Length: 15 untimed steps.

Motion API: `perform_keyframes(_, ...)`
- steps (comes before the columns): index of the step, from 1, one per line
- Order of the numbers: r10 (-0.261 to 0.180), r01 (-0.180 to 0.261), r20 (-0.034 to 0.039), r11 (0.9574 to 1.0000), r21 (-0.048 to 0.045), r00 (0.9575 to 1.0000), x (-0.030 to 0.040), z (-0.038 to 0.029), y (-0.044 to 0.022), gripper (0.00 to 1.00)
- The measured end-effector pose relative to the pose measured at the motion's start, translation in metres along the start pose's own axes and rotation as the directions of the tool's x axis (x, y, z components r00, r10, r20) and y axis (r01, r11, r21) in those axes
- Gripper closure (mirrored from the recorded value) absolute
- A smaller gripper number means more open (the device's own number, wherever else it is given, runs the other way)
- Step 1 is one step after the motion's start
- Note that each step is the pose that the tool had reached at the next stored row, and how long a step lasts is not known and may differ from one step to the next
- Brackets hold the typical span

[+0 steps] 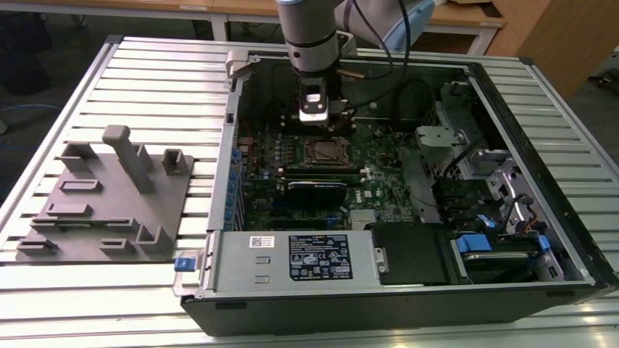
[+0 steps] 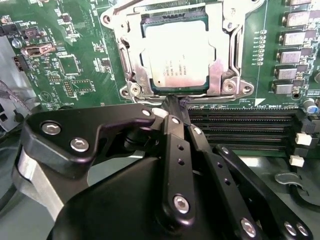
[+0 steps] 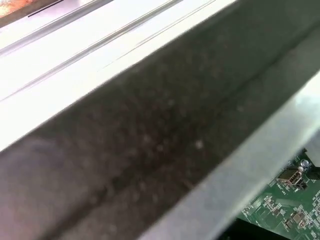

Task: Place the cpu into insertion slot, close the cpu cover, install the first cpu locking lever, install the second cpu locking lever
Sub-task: 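Install the first cpu locking lever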

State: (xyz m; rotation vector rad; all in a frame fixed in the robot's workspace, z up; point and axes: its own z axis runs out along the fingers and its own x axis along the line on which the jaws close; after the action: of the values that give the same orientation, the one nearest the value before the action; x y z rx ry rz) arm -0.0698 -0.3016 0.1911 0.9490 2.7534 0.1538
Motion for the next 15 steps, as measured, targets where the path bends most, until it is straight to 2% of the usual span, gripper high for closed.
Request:
perform_keyframes(5,0.001,-0.001,-0.0006,1.0,-0.0015,1.0,0.0001,-0.0005,0.0011,0.9)
perform_keyframes(9,0.002,-0.002,-0.0043,1.0,-0.0058,1.0,-0.0005,-0.0025,0.0016,0.9)
perform_keyframes(15,0.002,-0.002,-0.0046,1.0,-0.0057,1.0,-0.0031,-0.016,0.004,0.9)
